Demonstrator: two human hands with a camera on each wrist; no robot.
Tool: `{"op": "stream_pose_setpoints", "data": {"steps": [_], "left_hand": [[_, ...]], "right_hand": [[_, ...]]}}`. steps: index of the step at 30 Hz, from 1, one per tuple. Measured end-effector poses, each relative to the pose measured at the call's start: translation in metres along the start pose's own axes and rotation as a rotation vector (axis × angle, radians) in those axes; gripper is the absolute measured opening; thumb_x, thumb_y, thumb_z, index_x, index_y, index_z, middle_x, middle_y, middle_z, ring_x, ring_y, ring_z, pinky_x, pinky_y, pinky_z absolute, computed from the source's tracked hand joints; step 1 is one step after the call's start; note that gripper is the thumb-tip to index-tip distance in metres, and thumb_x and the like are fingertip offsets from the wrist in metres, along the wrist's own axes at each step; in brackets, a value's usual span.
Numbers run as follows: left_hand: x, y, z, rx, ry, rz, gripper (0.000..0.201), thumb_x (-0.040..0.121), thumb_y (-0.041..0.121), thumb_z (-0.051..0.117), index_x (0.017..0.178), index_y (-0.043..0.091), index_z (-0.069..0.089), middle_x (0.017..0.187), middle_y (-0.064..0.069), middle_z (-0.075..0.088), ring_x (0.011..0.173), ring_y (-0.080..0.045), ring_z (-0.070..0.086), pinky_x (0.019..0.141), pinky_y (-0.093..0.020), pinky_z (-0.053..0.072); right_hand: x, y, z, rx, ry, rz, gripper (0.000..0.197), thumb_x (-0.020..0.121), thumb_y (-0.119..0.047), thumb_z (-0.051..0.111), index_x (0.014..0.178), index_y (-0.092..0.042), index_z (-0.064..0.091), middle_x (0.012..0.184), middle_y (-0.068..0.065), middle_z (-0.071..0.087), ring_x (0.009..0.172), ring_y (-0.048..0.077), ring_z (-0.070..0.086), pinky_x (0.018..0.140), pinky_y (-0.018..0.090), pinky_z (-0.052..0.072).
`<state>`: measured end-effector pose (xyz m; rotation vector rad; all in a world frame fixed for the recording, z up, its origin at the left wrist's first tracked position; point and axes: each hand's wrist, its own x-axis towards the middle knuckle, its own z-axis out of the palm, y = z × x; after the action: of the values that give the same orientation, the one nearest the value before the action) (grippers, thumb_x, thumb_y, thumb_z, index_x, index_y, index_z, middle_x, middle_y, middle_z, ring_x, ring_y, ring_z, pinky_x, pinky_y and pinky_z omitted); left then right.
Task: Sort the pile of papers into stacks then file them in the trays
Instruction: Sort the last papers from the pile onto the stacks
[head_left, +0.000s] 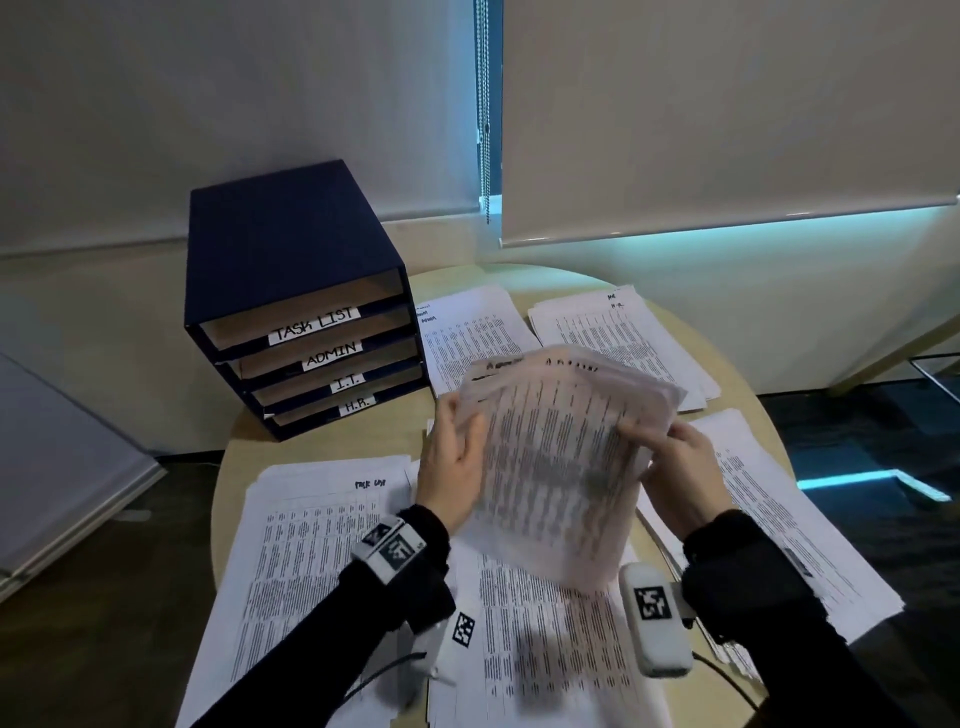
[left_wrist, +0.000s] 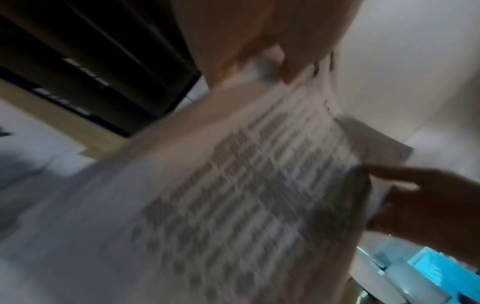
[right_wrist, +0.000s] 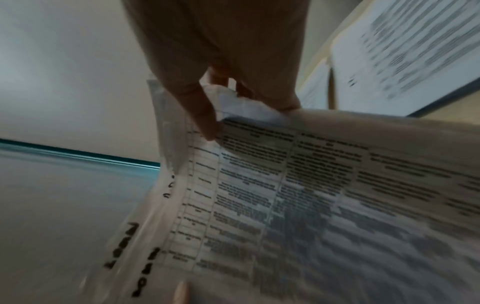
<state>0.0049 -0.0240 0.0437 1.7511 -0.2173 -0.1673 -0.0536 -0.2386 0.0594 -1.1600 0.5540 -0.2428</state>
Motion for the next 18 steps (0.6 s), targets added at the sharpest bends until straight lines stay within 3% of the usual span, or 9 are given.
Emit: {"op": "stream_pose_setpoints", "data": {"steps": [2,4,6,7,9,11,13,15,18], "left_hand": [[-0.006,0.011,0.007,-0.006,0.132,0.15,0.032,0.102,0.032,0.034,0.12,0.058,0.026,0.126,0.005,0.056,0.1,0.006,0.057,0.087,-0.019,0.047],[-0.012,0.005,0.011,0.003,0.204,0.195,0.034,0.103,0.024,0.034,0.118,0.052,0.024,0.123,0.001,0.055,0.093,0.01,0.056,0.075,-0.003,0.044],[-0.016,-0.002,0.015,-0.001,0.215,0.124,0.028,0.103,0.021,0.033,0.117,0.045,0.027,0.134,0.003,0.044,0.11,0.003,0.051,0.073,0.004,0.037],[-0.017,-0.005,0.016,-0.016,0.209,0.091,0.027,0.103,0.023,0.033,0.116,0.046,0.027,0.135,0.006,0.041,0.112,-0.001,0.049,0.072,0.002,0.037],[-0.014,-0.013,0.016,-0.045,0.206,0.054,0.026,0.103,0.024,0.034,0.116,0.045,0.028,0.126,0.009,0.047,0.098,0.005,0.054,0.069,-0.004,0.04],[-0.006,-0.021,0.015,-0.113,0.224,-0.002,0.024,0.103,0.021,0.036,0.118,0.038,0.028,0.111,0.009,0.053,0.087,0.006,0.053,0.059,-0.006,0.044],[0.0,-0.028,0.017,-0.136,0.232,-0.071,0.025,0.103,0.018,0.036,0.124,0.03,0.028,0.1,0.011,0.052,0.082,0.004,0.051,0.054,-0.004,0.043],[0.006,-0.038,0.02,-0.121,0.246,-0.149,0.023,0.103,0.019,0.039,0.125,0.021,0.033,0.101,0.006,0.055,0.083,-0.001,0.052,0.06,-0.006,0.041],[0.013,-0.052,0.024,-0.068,0.269,-0.292,0.01,0.1,0.016,0.045,0.102,0.023,0.039,0.107,-0.008,0.057,0.082,-0.013,0.053,0.071,-0.024,0.041]], "right_hand": [[-0.01,-0.01,0.014,0.06,-0.073,-0.076,0.018,0.079,0.009,0.059,0.095,0.003,0.063,0.101,0.023,0.065,0.095,0.034,0.06,0.086,0.051,0.047],[-0.017,-0.005,0.025,0.004,-0.111,-0.157,0.018,0.075,0.005,0.062,0.084,-0.01,0.058,0.088,0.008,0.064,0.086,0.023,0.058,0.077,0.04,0.046],[-0.02,0.007,0.032,-0.084,-0.088,-0.175,0.025,0.067,-0.008,0.067,0.088,-0.015,0.055,0.089,0.0,0.063,0.083,0.015,0.059,0.073,0.031,0.047],[-0.019,0.014,0.033,-0.096,-0.065,-0.169,0.031,0.067,-0.012,0.069,0.094,-0.015,0.053,0.093,0.0,0.062,0.083,0.014,0.059,0.072,0.03,0.047],[-0.012,0.023,0.034,-0.071,-0.008,-0.136,0.038,0.074,-0.015,0.07,0.104,-0.011,0.047,0.095,0.001,0.061,0.085,0.015,0.059,0.074,0.033,0.046],[-0.001,0.028,0.035,-0.024,0.049,-0.091,0.035,0.078,-0.021,0.062,0.104,-0.011,0.042,0.094,0.001,0.058,0.086,0.018,0.056,0.074,0.037,0.045],[0.009,0.032,0.037,0.002,0.084,-0.054,0.039,0.071,-0.026,0.053,0.104,-0.014,0.038,0.095,0.002,0.051,0.087,0.018,0.051,0.078,0.042,0.044],[0.016,0.039,0.039,-0.037,0.099,-0.018,0.041,0.069,-0.028,0.048,0.106,-0.015,0.037,0.098,0.003,0.049,0.091,0.02,0.05,0.084,0.045,0.044],[0.021,0.062,0.036,-0.184,0.085,0.027,0.022,0.087,-0.018,0.044,0.106,-0.011,0.035,0.101,0.007,0.049,0.09,0.022,0.05,0.082,0.04,0.045]]}}
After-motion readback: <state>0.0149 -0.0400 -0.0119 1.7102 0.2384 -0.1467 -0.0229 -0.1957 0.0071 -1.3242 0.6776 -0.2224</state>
